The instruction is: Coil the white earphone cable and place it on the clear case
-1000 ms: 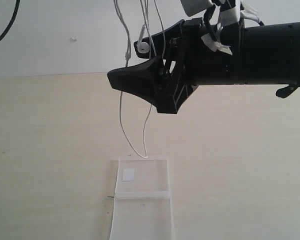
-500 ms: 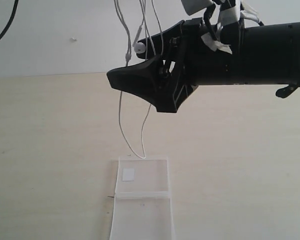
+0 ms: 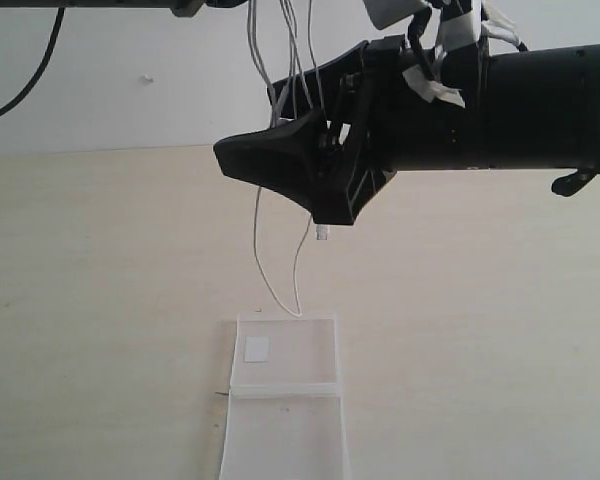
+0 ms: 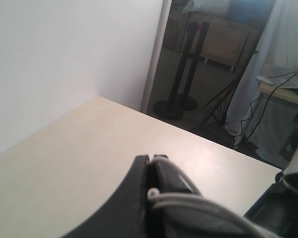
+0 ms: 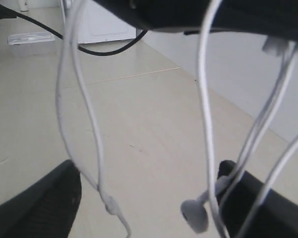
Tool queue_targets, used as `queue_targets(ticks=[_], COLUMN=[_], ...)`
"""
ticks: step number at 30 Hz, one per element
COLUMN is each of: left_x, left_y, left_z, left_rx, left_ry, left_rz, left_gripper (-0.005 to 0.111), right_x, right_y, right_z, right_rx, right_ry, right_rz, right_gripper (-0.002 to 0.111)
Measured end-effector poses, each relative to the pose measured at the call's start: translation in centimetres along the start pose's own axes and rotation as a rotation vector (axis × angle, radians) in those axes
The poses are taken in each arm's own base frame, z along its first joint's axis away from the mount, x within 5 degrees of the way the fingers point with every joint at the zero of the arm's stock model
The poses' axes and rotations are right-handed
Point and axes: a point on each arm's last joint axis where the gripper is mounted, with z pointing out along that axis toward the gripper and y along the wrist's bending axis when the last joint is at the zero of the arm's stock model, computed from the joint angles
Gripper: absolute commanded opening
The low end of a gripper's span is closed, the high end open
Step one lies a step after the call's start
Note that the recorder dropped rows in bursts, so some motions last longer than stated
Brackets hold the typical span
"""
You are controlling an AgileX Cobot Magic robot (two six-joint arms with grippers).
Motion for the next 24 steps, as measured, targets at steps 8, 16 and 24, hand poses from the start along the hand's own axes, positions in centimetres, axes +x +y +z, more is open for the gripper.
queue_targets(ticks=[8,16,24], left_x=[-0.08,-0.09,-0.17], left_y=[-0.01,-0.05,-0.42], left_z=[0.0,0.0,-0.11], left_rx=[0.001,0.005,0.036], left_ry=[-0.009,-0.01,-0.01], left_rz=[-0.012,-0.013,-0.01], left_gripper=[0.0,0.0,0.0], right_x=[0.07,0.16,0.28], right_y=[-0.17,-0.38,-0.67], right_z=[0.0,-0.01,-0.03], right_rx=[0.019,0.041,0.074], right_ry=[0.008,0.017,0.03], right_rz=[0.0,0.004,0.015], right_gripper=[0.014,0.0,0.0])
